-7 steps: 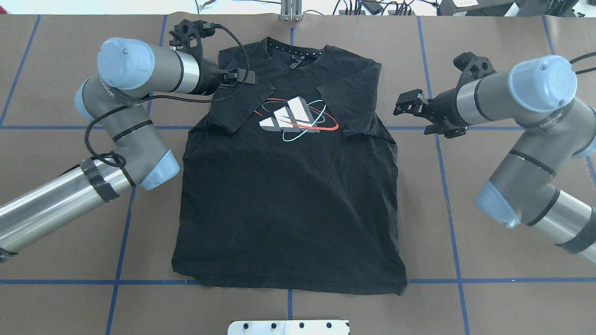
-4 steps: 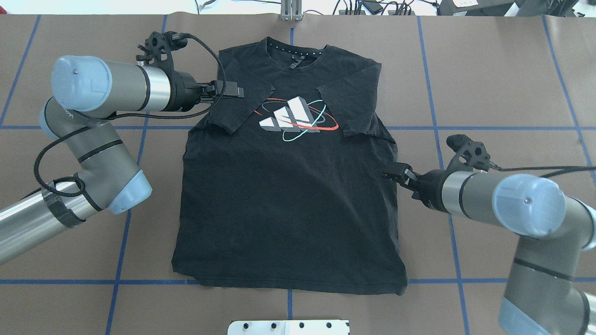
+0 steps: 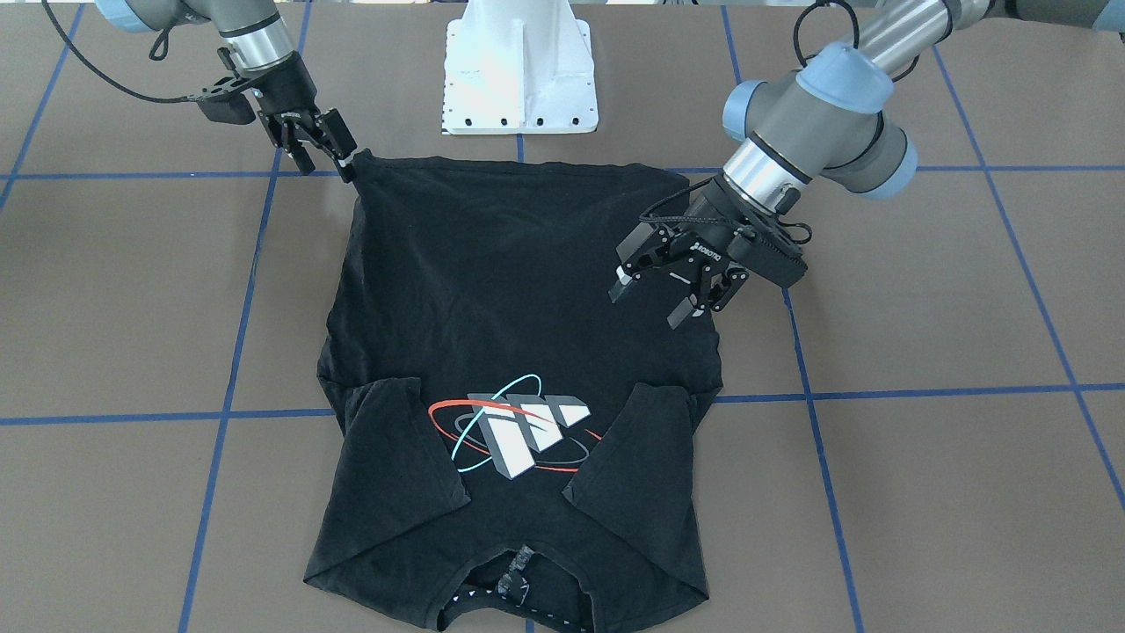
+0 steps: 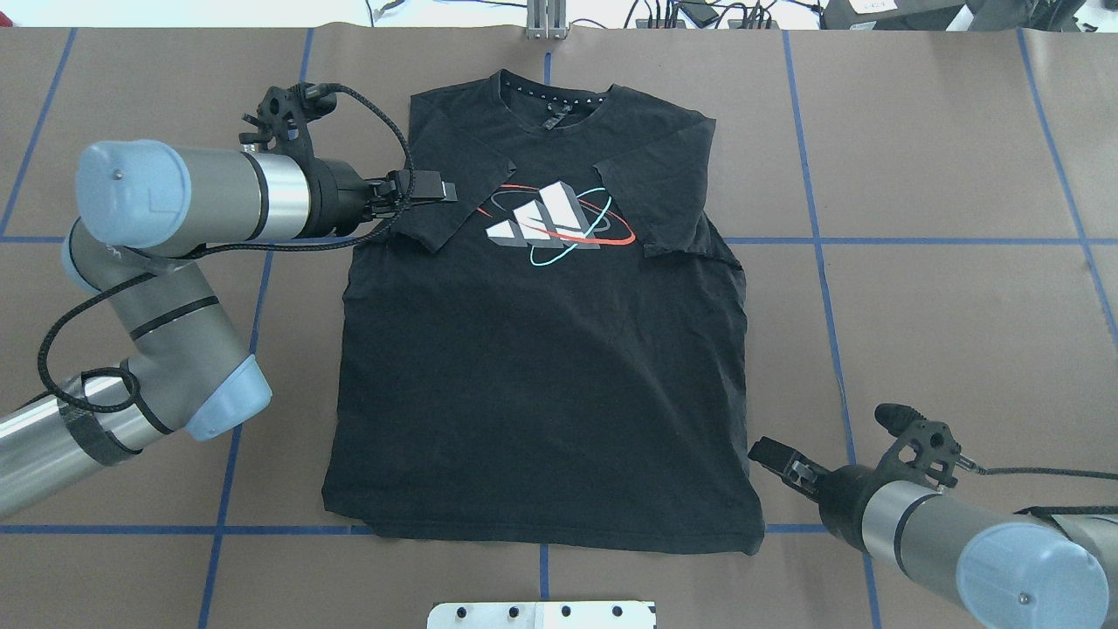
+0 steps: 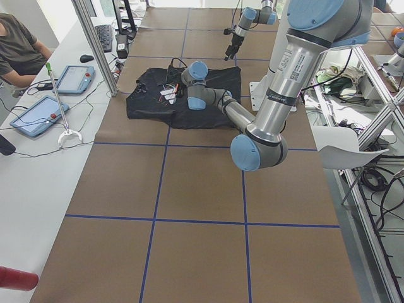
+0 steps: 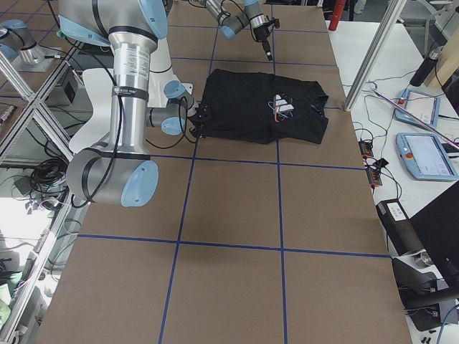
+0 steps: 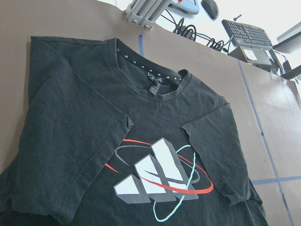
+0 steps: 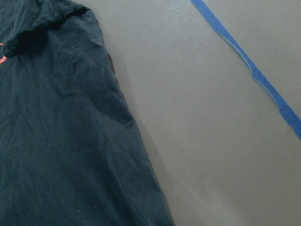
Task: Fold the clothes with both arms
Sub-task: 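Move the right gripper to the hem corner nearest it while the left gripper releases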
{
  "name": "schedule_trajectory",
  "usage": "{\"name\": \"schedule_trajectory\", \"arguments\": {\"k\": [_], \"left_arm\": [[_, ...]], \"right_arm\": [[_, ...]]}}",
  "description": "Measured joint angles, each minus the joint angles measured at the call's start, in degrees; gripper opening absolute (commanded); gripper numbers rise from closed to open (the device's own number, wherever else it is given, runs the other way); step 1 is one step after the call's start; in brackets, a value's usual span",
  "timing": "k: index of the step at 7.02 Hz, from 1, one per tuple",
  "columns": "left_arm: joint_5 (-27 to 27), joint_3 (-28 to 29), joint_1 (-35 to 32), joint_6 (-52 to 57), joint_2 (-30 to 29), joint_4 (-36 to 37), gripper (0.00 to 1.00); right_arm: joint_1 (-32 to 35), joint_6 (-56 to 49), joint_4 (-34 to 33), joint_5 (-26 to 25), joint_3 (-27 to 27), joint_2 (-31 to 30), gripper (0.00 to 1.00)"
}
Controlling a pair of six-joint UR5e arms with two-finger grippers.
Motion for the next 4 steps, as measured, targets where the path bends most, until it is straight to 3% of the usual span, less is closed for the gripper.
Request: {"name": "schedule_trajectory", "arguments": {"k": [2,4], "left_arm": [[3.0,-1.7,1.7,-0.4,0.2,-0.1,1.0],[5.1,-4.2,2.7,-0.5,1.8,-0.1,1.0]], "right_arm": [[-6.6,2.0,-0.1,-5.9,-0.6,-0.5,0.92],[-8.7,2.2,0.0,-7.2,-3.3,1.2,0.82]]}}
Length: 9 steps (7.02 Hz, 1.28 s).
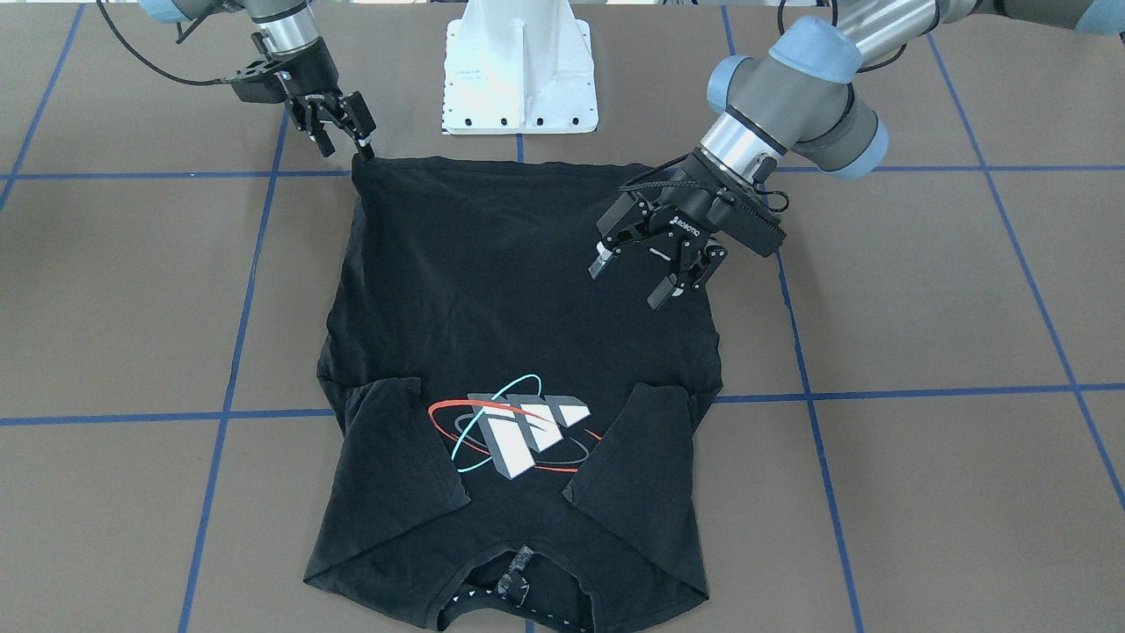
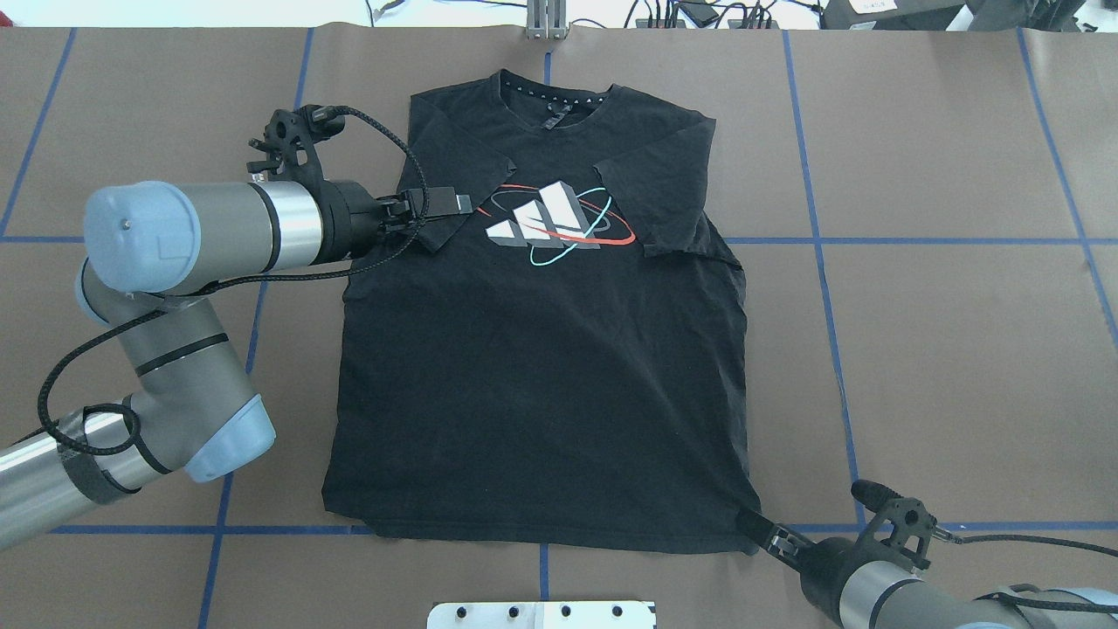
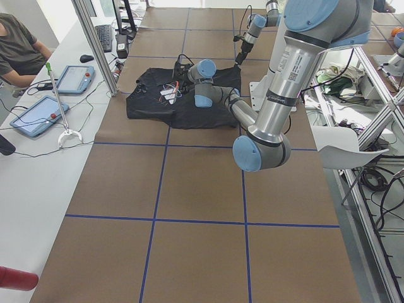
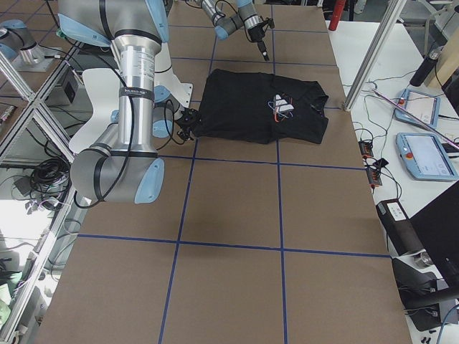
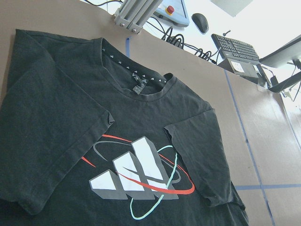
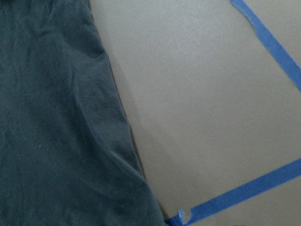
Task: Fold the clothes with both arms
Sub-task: 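Move the right gripper to the hem corner nearest it while the left gripper releases, then lower the left gripper to its nearest hem corner and grasp both hem corners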
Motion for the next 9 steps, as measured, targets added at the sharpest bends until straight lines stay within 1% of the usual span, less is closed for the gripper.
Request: {"name": "schedule_trajectory", "arguments": {"k": [1,2,3,7,8,9], "left_arm": [[0.6,-0.8,0.2,0.0,0.8,0.0,1.0],[0.8,-1.1,0.4,0.1,1.2,0.0,1.0],[0.9,-1.2,0.4,0.1,1.4,0.0,1.0],[0.9,-1.2,0.5,0.2,2.0,0.0,1.0],[0.8,-1.5,0.6,0.1,2.2,0.0,1.0],[0.7,-3.1,0.9,0.1,3.4,0.0,0.99]], "right_arm": [[-0.2,0.0,0.0,-0.1,-0.9,0.8,0.7],[0.0,-0.1,0.0,-0.2,-1.2,1.1,0.46],[0.1,-0.1,0.0,-0.2,-1.2,1.2,0.0],[0.4,-0.2,0.2,-0.1,-0.1,1.6,0.0],[0.6,-0.2,0.3,-0.2,0.9,1.5,0.0],[0.7,-0.1,0.3,-0.4,2.5,0.9,0.0]]}}
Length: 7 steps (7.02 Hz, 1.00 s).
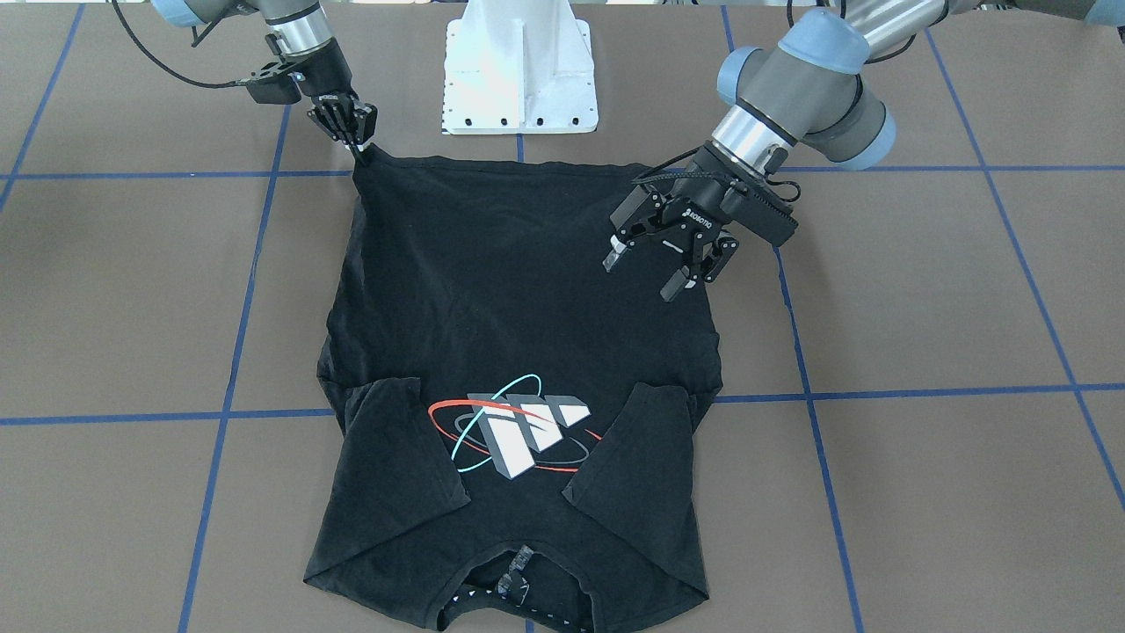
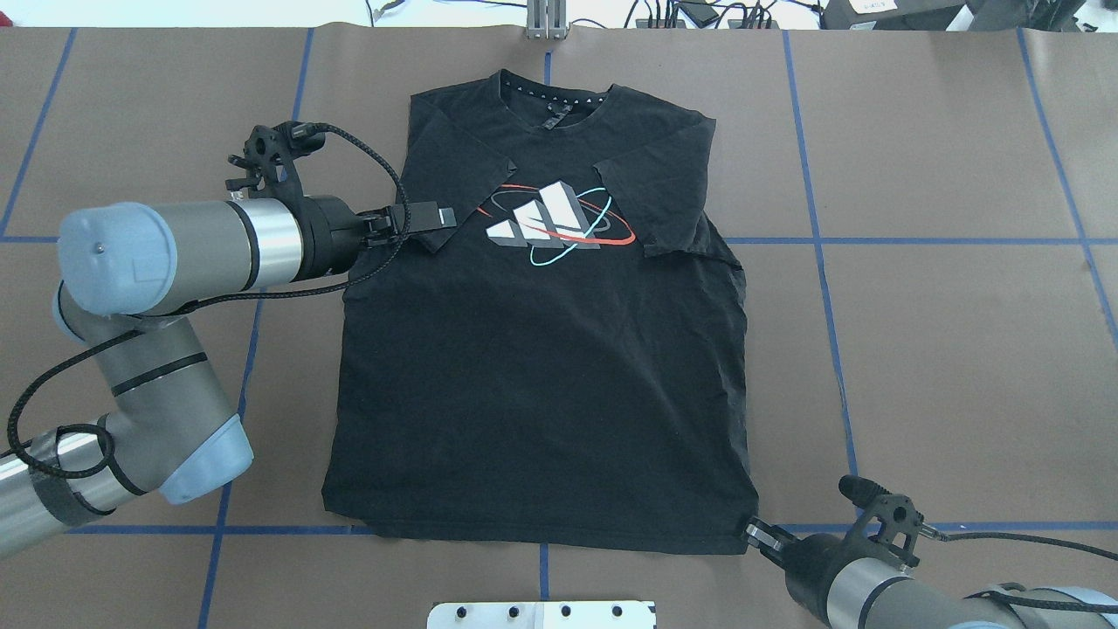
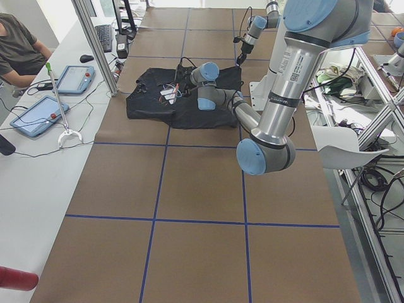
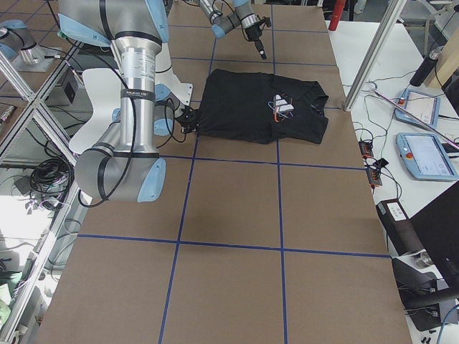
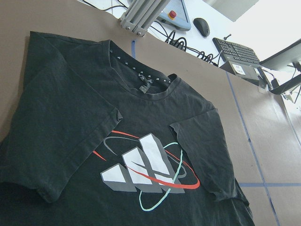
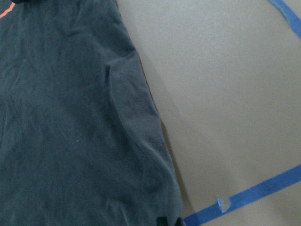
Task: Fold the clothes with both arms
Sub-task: 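Lower the left gripper to its nearest hem corner and grasp both hem corners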
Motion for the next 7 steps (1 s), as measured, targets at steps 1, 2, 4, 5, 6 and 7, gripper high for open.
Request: {"name": "schedule_trajectory", "arguments": {"k": [1,2,4,5,6,7], "left_arm": [[-0.1,-3.8,1.1,-0.1,3.4,0.0,0.99],[0.0,-7.9,2.6,-0.2,7.5,0.1,0.99],[3.5,-11.7,9.0,-6.9,13.4,0.3,1.0],[7.0,-13.2,13.3,-10.3,17.4,0.3,0.99],[10.5,-14.7,17.6,-13.1,21.9,0.3,0.99],[14.5,-15.4,22.1,-15.7,25.6,0.3,0.99]], "right_arm": [[0.1,0.0,0.0,-0.1,2.0,-1.7,0.0],[0.0,0.0,0.1,0.3,4.2,-4.2,0.0],[-0.4,-0.1,0.3,3.6,7.3,-8.2,0.0],[-1.5,-0.1,0.3,4.9,7.7,-8.8,0.0],[-2.9,0.0,0.4,5.4,7.9,-9.0,0.0],[-3.8,0.1,0.4,5.5,8.2,-9.1,0.0]]}}
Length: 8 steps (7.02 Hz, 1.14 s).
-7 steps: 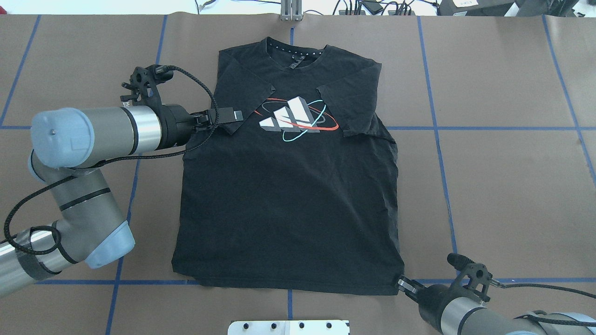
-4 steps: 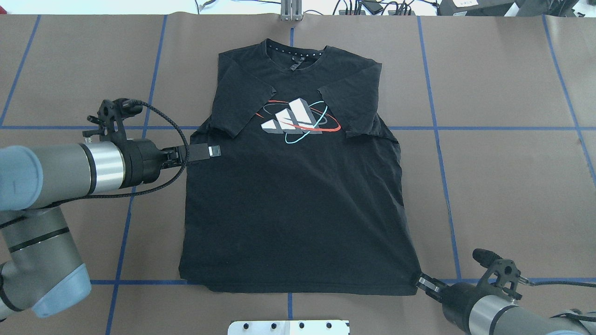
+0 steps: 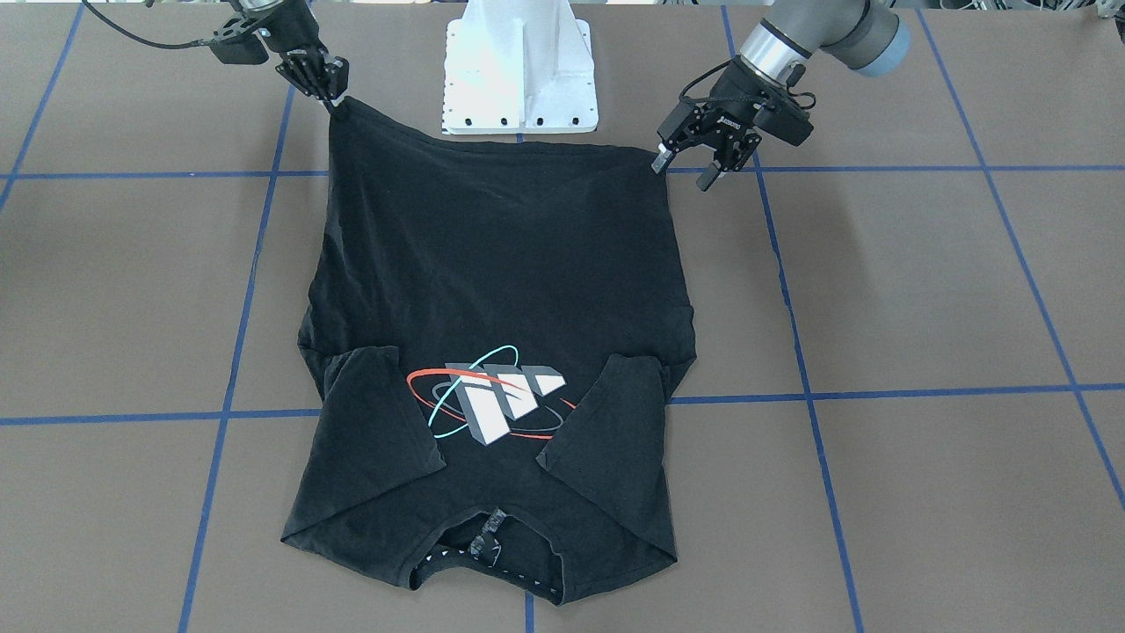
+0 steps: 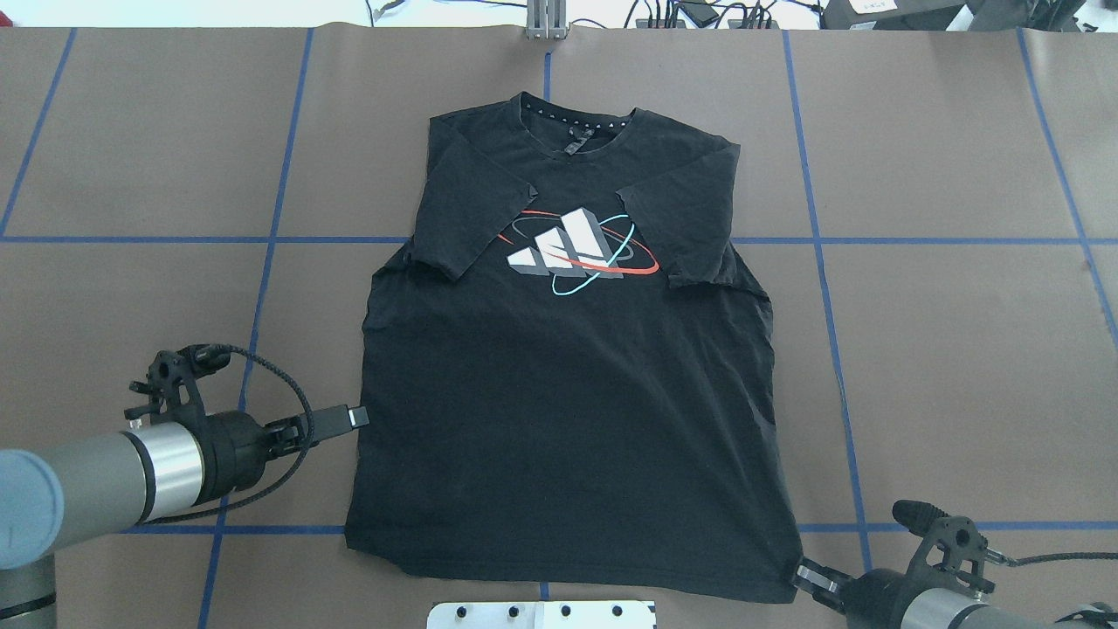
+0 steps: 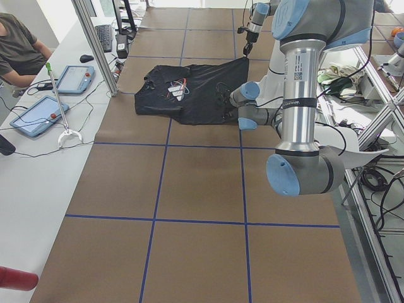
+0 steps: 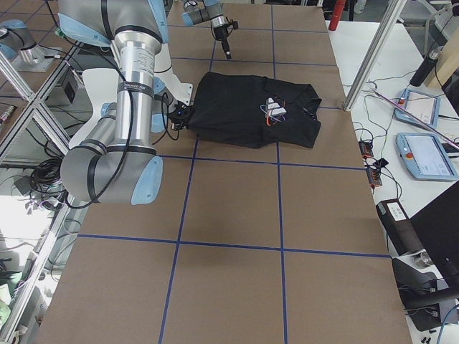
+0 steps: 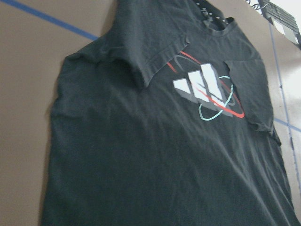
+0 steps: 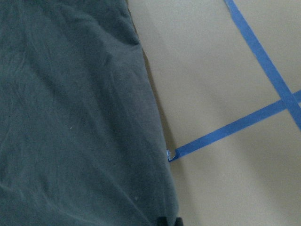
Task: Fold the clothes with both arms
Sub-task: 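Lower the left gripper to its nearest hem corner and grasp both hem corners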
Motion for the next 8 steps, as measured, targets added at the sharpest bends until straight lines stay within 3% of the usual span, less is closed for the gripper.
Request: {"name": "schedule_trajectory", "arguments": {"k": [4,8], "left_arm": [[3.2,0.3,8.9,-2.8,3.1,0.1,0.83],[3.3,3.4,11.5,-2.9,-0.5,0.7,0.73]], "right_arm": [[-0.2,0.0,0.0,-0.3,1.0,0.0,0.0],[-0.2,0.0,-0.1,-0.3,1.2,-0.1,0.0]]}}
